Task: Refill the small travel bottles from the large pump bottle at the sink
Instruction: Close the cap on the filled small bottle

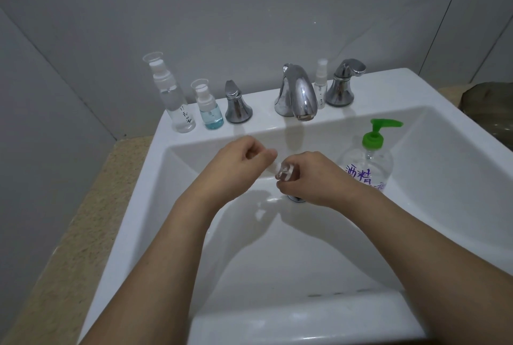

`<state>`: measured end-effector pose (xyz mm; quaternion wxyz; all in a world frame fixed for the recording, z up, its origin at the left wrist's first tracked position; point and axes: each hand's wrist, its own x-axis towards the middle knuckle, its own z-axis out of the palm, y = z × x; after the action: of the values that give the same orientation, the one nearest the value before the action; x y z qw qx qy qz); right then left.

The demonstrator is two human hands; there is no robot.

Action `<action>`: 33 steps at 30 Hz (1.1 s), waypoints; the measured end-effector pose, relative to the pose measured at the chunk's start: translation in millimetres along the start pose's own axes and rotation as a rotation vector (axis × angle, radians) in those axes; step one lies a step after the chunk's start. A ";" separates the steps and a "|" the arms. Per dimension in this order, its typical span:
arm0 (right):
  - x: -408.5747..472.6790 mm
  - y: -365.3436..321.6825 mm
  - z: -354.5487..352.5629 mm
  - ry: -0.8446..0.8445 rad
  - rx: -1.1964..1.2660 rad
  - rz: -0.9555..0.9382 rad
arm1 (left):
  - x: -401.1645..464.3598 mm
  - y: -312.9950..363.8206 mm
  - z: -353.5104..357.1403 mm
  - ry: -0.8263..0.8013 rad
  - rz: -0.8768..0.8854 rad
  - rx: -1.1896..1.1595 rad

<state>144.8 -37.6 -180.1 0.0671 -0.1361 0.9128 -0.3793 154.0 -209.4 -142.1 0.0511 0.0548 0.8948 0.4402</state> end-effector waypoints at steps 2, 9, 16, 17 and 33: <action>-0.1 0.2 0.0 -0.007 -0.024 0.001 | 0.2 -2.2 -0.9 -0.036 -0.028 0.067; -0.7 -0.8 -1.1 -0.019 -0.032 0.007 | 2.3 -3.4 0.6 -0.034 0.027 -0.030; 0.2 -0.3 -0.4 -0.020 -0.054 0.002 | 3.6 -7.8 -1.7 -0.085 0.048 -0.038; 0.4 -0.3 -0.7 -0.021 -0.055 0.002 | 3.9 -8.0 -1.4 -0.079 0.063 -0.036; 6.5 2.1 -0.2 0.104 0.113 0.017 | 7.7 13.2 -0.3 0.232 0.092 0.021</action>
<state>138.1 -38.1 -181.6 0.0303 -0.1047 0.8933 -0.4361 147.1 -200.5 -131.8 -0.0738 0.0451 0.8957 0.4362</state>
